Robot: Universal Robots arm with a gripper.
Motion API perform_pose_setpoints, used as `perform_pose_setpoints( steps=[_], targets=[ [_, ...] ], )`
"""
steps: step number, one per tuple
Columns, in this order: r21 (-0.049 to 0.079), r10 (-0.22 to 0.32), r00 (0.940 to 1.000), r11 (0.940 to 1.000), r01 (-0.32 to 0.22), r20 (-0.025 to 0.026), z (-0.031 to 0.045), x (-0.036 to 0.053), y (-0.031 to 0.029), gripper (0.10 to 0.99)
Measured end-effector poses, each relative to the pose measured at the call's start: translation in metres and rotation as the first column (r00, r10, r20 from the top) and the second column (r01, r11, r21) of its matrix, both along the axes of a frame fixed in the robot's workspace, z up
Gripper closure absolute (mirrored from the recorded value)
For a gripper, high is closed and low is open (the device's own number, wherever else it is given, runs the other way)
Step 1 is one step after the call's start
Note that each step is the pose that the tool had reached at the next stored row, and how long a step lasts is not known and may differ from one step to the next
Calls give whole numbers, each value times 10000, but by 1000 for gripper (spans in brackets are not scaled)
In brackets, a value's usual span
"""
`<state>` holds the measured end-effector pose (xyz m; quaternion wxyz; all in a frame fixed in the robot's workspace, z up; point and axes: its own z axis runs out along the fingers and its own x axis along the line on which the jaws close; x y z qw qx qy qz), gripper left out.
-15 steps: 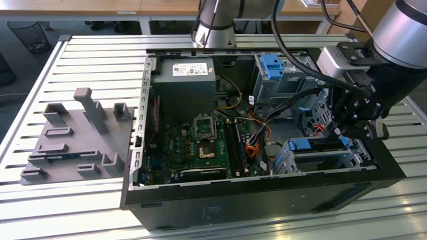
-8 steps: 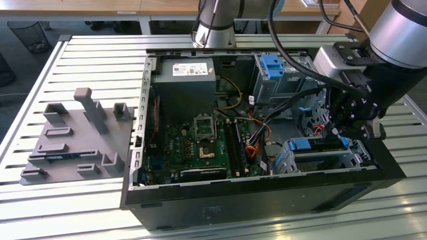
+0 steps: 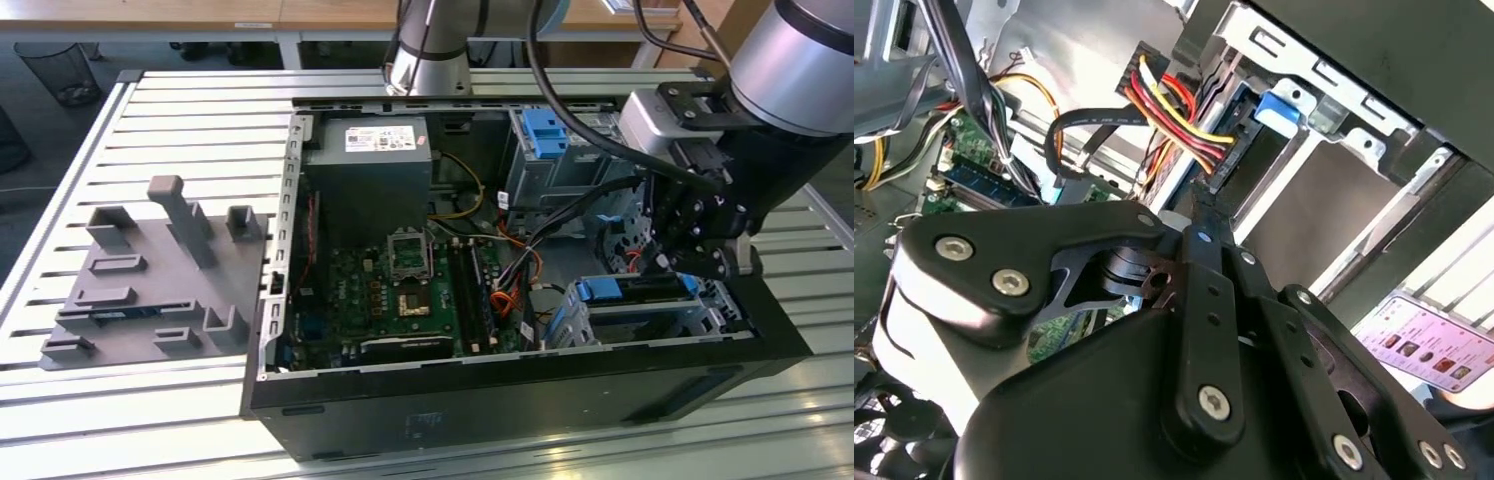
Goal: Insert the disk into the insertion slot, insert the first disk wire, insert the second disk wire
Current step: 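Insert the second disk wire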
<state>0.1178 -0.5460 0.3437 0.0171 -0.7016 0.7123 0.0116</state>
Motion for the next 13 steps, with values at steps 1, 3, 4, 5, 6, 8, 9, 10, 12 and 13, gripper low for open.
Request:
perform_pose_setpoints(
  steps=[1,3,4,5,6,8,9,10,12,13],
  targets=[
    [11,0,10000,10000,0,0,16,-6,0,980],
    [31,1,10000,10000,-1,0,66,-21,0,980],
    [44,0,10000,10000,0,0,93,-33,0,980],
    [53,0,10000,10000,0,0,105,-46,-1,980],
    [59,0,10000,10000,0,0,104,-66,0,980],
    [57,1,10000,10000,-1,0,106,-106,1,980],
    [57,2,10000,10000,-2,0,106,-121,4,980],
    [57,4,10000,10000,-4,0,105,-131,12,980],
    [57,11,10000,10000,-11,0,105,-143,45,980],
    [56,14,10000,10000,-14,0,106,-148,67,980]
  ],
)
